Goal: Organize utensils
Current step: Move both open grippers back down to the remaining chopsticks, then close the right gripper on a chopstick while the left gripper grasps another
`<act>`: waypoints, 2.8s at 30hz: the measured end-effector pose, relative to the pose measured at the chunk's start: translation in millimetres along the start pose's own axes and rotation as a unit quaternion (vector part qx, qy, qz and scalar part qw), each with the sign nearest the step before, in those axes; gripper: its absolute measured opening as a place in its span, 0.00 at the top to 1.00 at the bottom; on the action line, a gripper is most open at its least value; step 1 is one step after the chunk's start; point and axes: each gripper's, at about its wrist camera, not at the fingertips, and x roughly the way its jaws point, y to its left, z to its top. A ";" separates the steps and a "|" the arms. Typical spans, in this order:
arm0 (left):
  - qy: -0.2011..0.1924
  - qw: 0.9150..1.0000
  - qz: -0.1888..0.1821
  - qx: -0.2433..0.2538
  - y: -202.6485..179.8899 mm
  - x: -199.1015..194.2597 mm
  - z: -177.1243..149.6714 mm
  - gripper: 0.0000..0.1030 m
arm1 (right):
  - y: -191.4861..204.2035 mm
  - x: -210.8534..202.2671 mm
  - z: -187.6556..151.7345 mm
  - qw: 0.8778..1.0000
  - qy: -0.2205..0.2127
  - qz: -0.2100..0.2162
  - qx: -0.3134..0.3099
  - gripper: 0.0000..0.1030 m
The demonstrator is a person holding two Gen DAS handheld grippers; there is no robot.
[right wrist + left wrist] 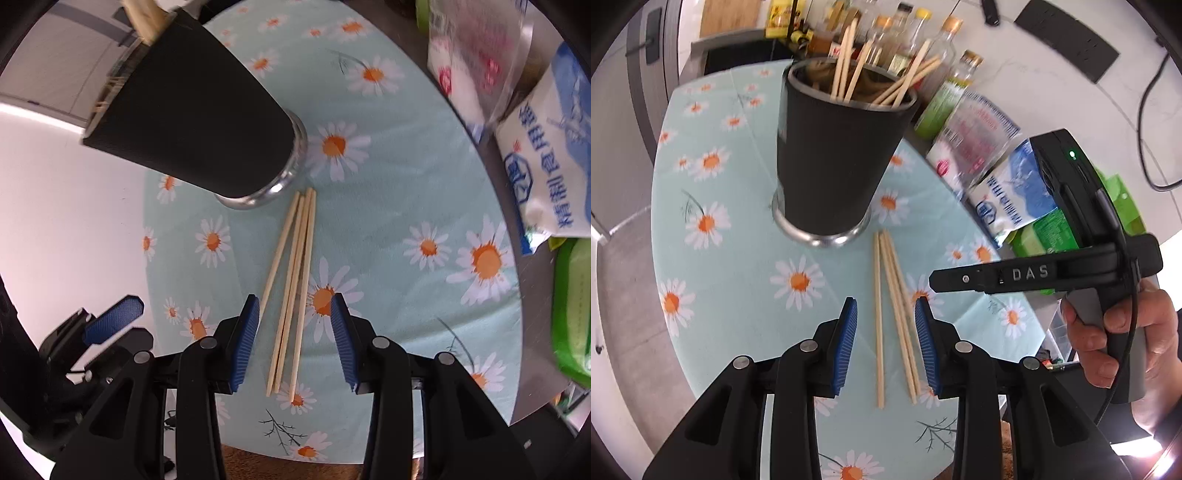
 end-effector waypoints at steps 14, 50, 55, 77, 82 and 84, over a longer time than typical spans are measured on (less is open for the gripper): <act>0.080 0.996 0.024 -0.035 24.1 36.9 -16.6 0.69 | 2.9 56.7 17.4 0.997 0.049 -0.054 0.035 0.87; 0.118 0.991 0.066 -0.013 -5.5 76.8 15.4 0.69 | 15.4 35.6 2.1 0.998 0.008 -0.061 0.008 0.95; 0.136 0.988 0.080 -0.004 -14.8 94.3 19.2 0.69 | -1.2 13.9 8.0 0.999 -0.007 -0.047 -0.006 0.95; 0.210 0.961 0.177 0.028 -46.0 152.9 37.1 0.84 | -38.7 -6.1 13.9 0.999 0.013 0.024 -0.028 0.95; 0.222 0.958 0.181 0.024 -50.7 160.0 40.5 0.91 | -39.7 -7.3 15.7 0.999 0.015 0.033 -0.038 0.95; 0.220 0.958 0.182 0.022 -51.0 159.0 40.6 0.95 | -42.1 -8.6 15.9 0.998 0.016 0.038 -0.040 0.95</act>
